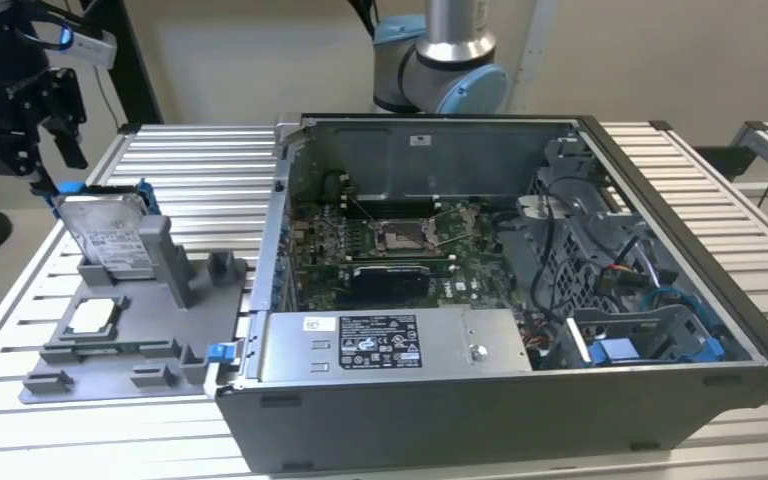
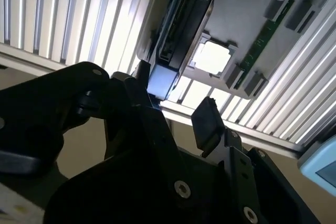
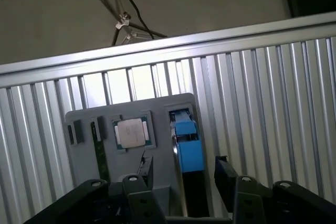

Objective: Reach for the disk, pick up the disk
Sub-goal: 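Pick up the disk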

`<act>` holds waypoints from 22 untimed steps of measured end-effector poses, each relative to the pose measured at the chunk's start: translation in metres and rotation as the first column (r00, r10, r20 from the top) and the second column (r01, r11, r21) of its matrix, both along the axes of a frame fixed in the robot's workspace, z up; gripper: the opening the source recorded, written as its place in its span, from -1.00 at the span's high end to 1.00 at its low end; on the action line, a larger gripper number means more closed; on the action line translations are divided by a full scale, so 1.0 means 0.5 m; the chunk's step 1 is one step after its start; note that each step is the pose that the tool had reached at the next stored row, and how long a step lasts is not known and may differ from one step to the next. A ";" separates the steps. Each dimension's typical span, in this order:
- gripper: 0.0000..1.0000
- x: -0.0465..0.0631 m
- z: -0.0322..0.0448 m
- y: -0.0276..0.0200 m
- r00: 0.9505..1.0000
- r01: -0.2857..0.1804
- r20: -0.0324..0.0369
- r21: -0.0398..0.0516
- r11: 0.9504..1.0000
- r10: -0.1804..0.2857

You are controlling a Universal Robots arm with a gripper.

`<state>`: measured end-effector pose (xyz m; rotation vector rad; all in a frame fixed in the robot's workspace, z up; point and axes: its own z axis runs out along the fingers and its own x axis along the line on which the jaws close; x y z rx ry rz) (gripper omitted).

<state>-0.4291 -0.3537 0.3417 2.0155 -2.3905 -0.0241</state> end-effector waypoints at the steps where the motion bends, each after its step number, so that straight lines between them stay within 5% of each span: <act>1: -1.00 0.000 -0.004 0.0004 1.000 -0.001 0.001 0.000 1.000 0.001; 22: -1.00 0.002 -0.080 0.0014 1.000 -0.027 0.002 0.000 1.000 0.027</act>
